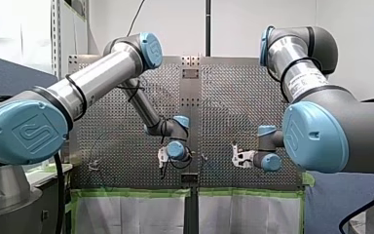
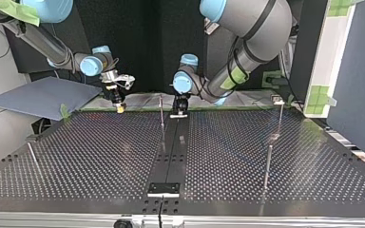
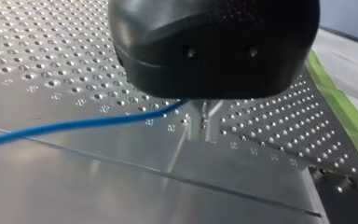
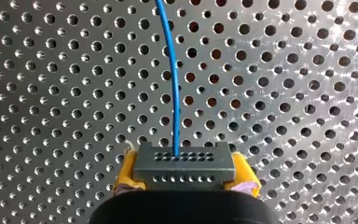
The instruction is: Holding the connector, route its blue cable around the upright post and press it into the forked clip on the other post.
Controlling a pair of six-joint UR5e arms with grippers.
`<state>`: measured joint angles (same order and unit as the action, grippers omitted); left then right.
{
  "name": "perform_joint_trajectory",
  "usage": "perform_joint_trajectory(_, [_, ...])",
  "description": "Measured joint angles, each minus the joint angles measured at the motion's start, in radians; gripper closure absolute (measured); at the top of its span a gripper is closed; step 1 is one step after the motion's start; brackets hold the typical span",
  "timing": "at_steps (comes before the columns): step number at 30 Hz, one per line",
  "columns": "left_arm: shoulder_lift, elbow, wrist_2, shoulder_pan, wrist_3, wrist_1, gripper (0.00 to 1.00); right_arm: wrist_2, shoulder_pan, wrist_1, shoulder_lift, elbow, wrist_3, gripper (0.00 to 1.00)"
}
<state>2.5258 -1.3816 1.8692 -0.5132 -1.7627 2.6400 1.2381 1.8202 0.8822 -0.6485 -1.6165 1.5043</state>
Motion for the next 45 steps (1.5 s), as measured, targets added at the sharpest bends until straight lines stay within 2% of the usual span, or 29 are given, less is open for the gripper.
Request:
perform_joint_trajectory(2, [0.0, 0.0, -0.007, -0.001, 0.0, 0.001, 0.53, 0.0, 0.0, -0.001, 0.0, 0.0, 0.0, 1.0])
perform_joint_trajectory(3, [0.0, 0.0, -0.01, -0.001, 0.0, 0.002, 0.53, 0.0, 0.001, -0.001, 0.0, 0.0, 0.0, 1.0])
perform_joint_trajectory(4, [0.0, 0.0, -0.014, -0.002, 0.0, 0.003, 0.47, 0.0, 0.001, -0.001, 0.0, 0.0, 0.0, 1.0])
perform_joint_trajectory(7, [0.0, 0.001, -0.024, -0.004, 0.0, 0.007, 0.47, 0.0, 0.002, -0.003, 0.0, 0.0, -0.002, 1.0])
perform_joint_trajectory(8, [0.0, 0.001, -0.026, -0.005, 0.0, 0.008, 0.41, 0.0, 0.002, -0.004, 0.0, 0.0, -0.002, 1.0])
perform_joint_trajectory(9, [0.0, 0.001, -0.027, -0.005, 0.0, 0.008, 0.41, 0.0, 0.002, -0.005, 0.0, 0.0, -0.003, 1.0])
perform_joint_trajectory(10, [0.0, 0.001, -0.028, -0.005, 0.0, 0.009, 0.0, 0.0, 0.003, -0.005, 0.0, 0.0, -0.003, 1.0])
perform_joint_trajectory(15, [0.0, 0.0, -0.023, -0.013, 0.012, 0.029, 0.0, 0.0, 0.004, -0.006, 0.0, 0.0, -0.004, 1.0])
perform_joint_trajectory(21, [-0.001, -0.003, 0.008, -0.019, 0.025, 0.076, 0.0, 0.0, 0.006, -0.007, 0.0, 0.0, -0.004, 1.0])
perform_joint_trajectory(29, [-0.002, -0.043, 0.008, -0.029, 0.056, 0.118, 0.0, -0.001, 0.006, -0.015, 0.0, 0.0, -0.005, 1.0])
perform_joint_trajectory(34, [-0.021, -0.088, 0.003, -0.041, 0.079, 0.096, 0.0, -0.001, 0.006, -0.018, 0.0, 0.0, -0.006, 1.0])
perform_joint_trajectory(45, [-0.101, -0.185, -0.051, -0.061, 0.088, 0.002, 0.0, -0.002, 0.006, -0.024, 0.0, 0.0, -0.01, 1.0])
